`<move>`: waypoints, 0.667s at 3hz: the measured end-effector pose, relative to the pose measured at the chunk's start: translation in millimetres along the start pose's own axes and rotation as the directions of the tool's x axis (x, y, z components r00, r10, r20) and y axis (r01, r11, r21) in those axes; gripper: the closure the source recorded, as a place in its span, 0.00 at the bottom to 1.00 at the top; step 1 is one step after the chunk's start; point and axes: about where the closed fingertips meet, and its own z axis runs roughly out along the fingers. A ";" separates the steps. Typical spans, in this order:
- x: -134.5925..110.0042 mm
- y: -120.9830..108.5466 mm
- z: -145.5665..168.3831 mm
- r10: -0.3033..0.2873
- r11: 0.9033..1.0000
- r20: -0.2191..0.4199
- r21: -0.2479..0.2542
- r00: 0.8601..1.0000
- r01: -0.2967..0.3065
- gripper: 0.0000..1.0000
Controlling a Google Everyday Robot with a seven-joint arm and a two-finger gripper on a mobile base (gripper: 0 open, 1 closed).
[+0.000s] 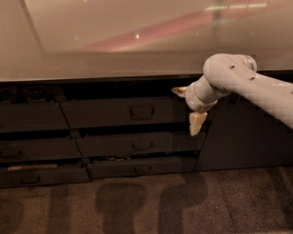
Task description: Open top drawer
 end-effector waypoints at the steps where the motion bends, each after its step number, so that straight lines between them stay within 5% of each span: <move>1: 0.1 0.0 0.1 0.000 1.000 0.000 0.000 1.000 0.000 0.00; 2: 23.9 8.9 25.1 0.056 0.996 0.006 -0.063 0.998 -0.055 0.00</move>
Offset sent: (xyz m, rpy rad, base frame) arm 0.0303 -0.0478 -0.0741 -0.0058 0.1971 -0.1075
